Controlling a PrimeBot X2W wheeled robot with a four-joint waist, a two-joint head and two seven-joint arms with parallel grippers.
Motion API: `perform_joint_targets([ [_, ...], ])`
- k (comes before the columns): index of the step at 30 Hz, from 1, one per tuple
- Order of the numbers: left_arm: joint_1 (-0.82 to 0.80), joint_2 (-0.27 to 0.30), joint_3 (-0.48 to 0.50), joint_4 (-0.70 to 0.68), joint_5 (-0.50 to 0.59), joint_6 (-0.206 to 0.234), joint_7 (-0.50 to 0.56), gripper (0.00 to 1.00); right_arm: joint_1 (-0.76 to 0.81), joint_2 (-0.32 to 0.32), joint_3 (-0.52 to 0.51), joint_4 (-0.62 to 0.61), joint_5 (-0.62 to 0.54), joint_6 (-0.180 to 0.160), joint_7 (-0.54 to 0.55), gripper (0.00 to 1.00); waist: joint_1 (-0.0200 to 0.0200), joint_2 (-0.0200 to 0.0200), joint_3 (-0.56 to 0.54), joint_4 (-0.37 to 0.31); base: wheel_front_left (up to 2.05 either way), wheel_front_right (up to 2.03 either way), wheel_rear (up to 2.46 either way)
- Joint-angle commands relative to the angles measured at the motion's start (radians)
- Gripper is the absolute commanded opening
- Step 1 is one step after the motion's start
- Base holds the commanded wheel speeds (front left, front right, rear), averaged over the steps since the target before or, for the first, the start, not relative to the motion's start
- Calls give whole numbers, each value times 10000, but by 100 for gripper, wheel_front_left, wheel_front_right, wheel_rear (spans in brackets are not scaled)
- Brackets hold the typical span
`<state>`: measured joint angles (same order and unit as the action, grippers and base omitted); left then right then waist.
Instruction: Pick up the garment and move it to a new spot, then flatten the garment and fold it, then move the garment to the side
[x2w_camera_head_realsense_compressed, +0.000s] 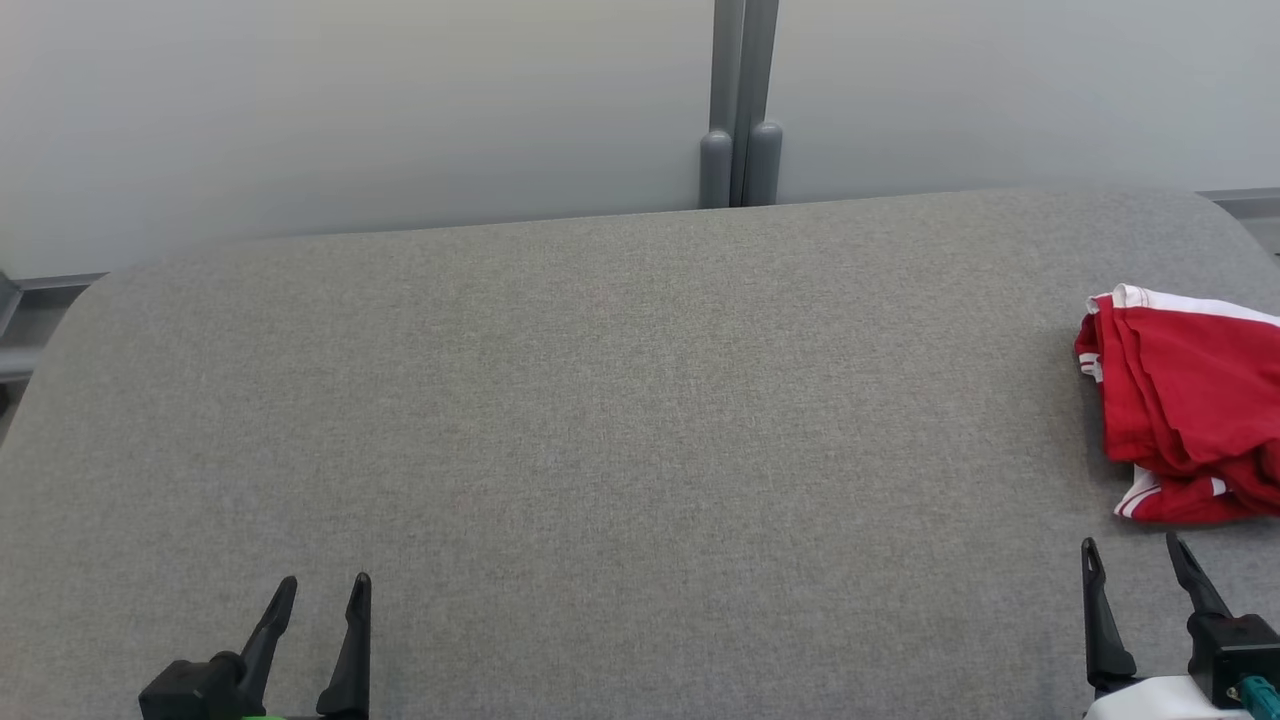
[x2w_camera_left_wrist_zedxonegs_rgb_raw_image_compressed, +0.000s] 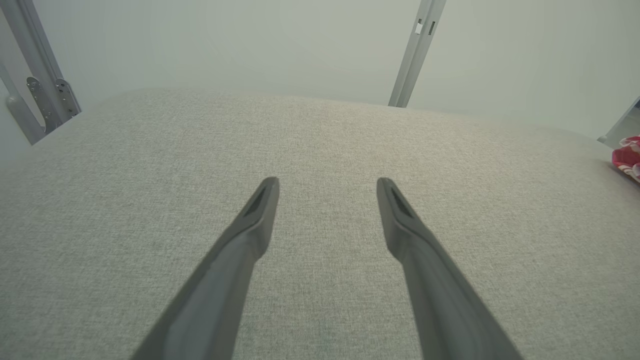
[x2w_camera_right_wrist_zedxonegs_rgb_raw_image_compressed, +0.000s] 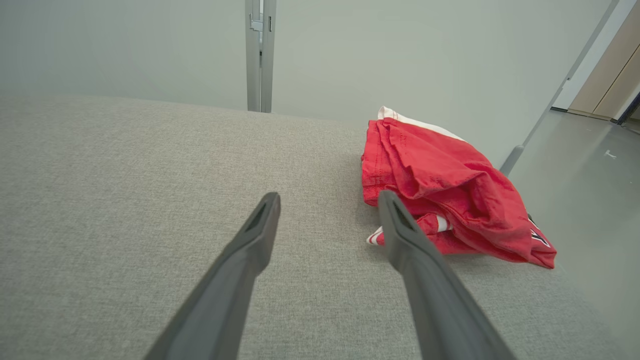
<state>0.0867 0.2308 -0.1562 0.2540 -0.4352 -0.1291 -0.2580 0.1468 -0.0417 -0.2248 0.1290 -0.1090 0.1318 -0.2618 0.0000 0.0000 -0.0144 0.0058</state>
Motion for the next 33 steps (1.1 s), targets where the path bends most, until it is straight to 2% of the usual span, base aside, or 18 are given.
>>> perform_joint_targets([
  [1, -113, 94, 76, -168, -23, -5, -44, 100, -68, -88, 19, -165, 9, -6, -14, 100, 0, 0, 0, 7, 0, 0, 0],
  [3, -117, 96, 83, -167, -22, -6, -45, 100, -69, -89, 67, -167, -1, -6, -14, 100, 0, 0, 2, 15, 0, 0, 0],
  [4, 0, -1, 5, -5, -3, 0, 0, 0, -3, -2, 78, 1, 3, 0, 0, 0, 0, 0, 2, 16, 0, 0, 0],
  [12, 47, -239, -89, 481, -175, 1, 63, 0, 43, 150, 76, 615, 216, 0, 113, 0, 0, 0, 5, 19, 0, 0, 0],
  [33, -664, -620, 493, 460, -3343, -4, 954, 0, -664, 73, 237, 729, 4795, -4, 1132, 0, 0, 0, 35, 6, 0, 0, 0],
])
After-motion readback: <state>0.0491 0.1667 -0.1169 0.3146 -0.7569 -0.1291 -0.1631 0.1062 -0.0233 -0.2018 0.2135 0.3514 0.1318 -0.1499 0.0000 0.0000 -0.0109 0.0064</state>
